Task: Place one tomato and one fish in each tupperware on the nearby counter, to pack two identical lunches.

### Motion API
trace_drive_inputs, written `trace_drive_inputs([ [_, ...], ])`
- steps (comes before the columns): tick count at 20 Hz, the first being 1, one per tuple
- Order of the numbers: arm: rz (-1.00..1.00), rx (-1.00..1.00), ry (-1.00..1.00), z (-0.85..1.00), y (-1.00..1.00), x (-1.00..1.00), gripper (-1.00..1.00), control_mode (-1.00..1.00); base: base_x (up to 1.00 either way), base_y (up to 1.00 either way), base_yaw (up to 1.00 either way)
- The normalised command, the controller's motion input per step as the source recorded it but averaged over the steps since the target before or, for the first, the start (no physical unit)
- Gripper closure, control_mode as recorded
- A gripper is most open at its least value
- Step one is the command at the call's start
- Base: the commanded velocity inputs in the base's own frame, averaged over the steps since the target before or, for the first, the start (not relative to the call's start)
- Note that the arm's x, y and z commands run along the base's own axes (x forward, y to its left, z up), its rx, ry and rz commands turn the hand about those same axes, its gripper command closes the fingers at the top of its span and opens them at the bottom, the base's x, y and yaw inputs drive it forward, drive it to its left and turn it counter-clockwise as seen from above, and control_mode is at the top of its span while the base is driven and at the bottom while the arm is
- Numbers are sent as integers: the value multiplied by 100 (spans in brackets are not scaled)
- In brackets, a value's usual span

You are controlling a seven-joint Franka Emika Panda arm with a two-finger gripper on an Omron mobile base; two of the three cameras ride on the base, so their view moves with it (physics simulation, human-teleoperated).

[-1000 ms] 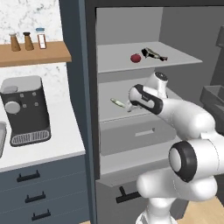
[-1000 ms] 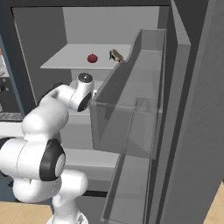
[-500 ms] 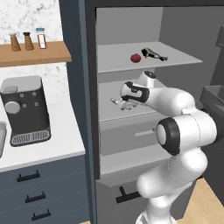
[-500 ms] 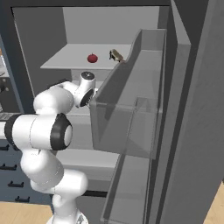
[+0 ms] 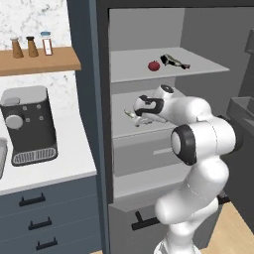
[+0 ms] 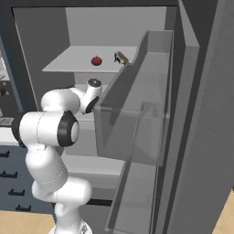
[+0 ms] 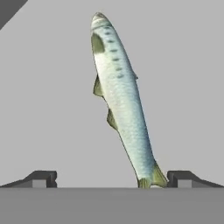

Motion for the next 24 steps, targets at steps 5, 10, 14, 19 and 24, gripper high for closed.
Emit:
trace_drive_inputs([
  [5, 0, 0, 0, -17, 3, 42, -100, -100, 0, 0, 0],
  [10, 0, 0, 0, 4, 0, 8, -100, -100, 0, 0, 0],
  [14, 0, 0, 0, 3, 6, 0, -100, -100, 0, 0, 0],
  [19, 3, 0, 0, -5, 22, 11, -100, -100, 0, 0, 0],
  [24, 6, 0, 0, -4, 26, 34, -100, -100, 0, 0, 0],
])
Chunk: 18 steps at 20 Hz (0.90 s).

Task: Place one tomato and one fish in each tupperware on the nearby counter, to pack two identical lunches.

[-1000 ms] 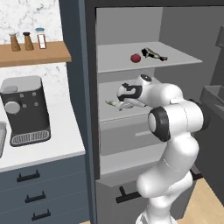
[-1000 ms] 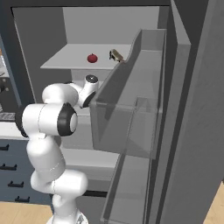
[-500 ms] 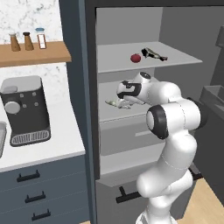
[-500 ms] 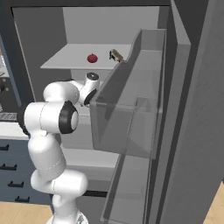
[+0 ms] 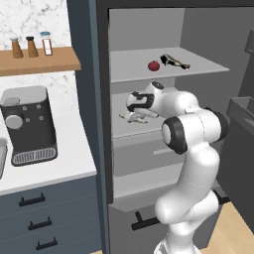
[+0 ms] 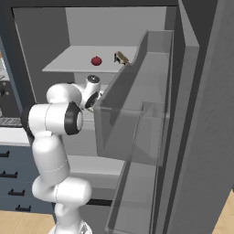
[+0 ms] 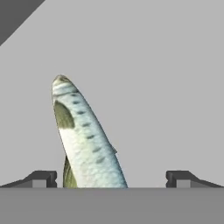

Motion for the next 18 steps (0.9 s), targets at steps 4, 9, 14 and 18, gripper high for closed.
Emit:
trace_drive_inputs([
  [4, 7, 0, 0, -9, 18, 35, -100, -100, 0, 0, 0],
  [9, 6, 0, 4, -24, 8, -3, -100, -100, 0, 0, 0],
  [14, 5, 0, 0, -37, 0, -26, -100, -100, 0, 0, 0],
  [18, 5, 0, -14, -2, 0, -55, -100, -100, 0, 0, 0],
])
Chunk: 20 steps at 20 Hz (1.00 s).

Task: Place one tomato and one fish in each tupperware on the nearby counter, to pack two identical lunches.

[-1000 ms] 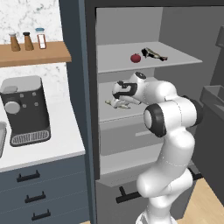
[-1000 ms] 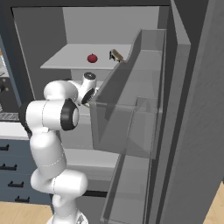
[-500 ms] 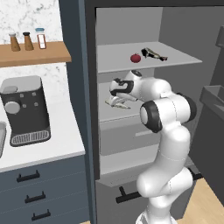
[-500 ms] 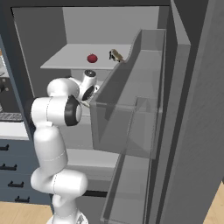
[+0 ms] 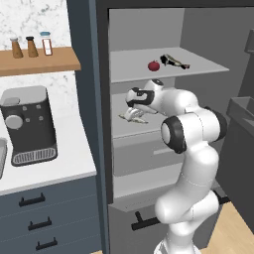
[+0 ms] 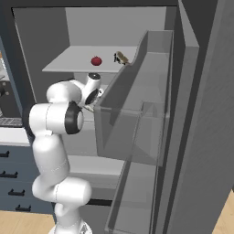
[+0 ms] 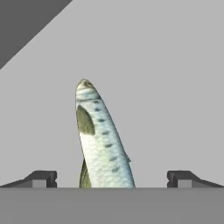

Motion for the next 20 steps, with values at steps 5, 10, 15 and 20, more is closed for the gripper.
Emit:
trace_drive_inputs([
  [5, 6, 0, -10, -3, -2, -26, -100, -100, 0, 0, 0],
  [10, 0, -3, 0, -1, -2, 20, -100, -100, 0, 0, 0],
  [15, 0, -1, 0, 0, 0, 7, -100, -100, 0, 0, 0],
  [20, 1, -1, -2, -27, 0, 3, -100, -100, 0, 0, 0],
])
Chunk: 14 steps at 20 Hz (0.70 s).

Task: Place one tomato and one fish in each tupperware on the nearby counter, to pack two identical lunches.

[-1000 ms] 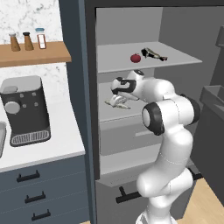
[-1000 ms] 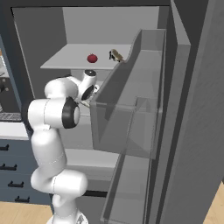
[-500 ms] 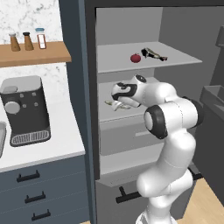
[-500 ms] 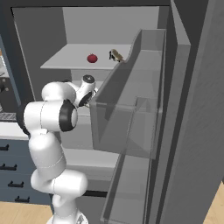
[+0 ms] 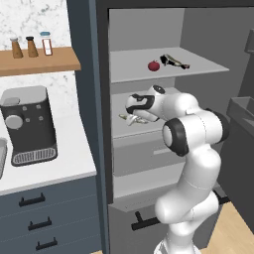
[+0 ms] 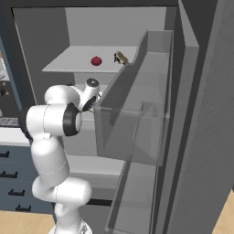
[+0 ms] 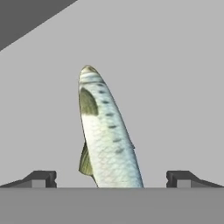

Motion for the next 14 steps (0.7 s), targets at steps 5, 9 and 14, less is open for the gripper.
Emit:
trace_drive_inputs([
  [5, 1, 0, -9, -27, 0, 6, -100, -100, 0, 0, 0],
  [9, 2, 0, -4, -21, 1, 6, -100, -100, 0, 0, 0],
  [14, 1, 0, 0, -2, 0, 0, -100, -100, 0, 0, 0],
])
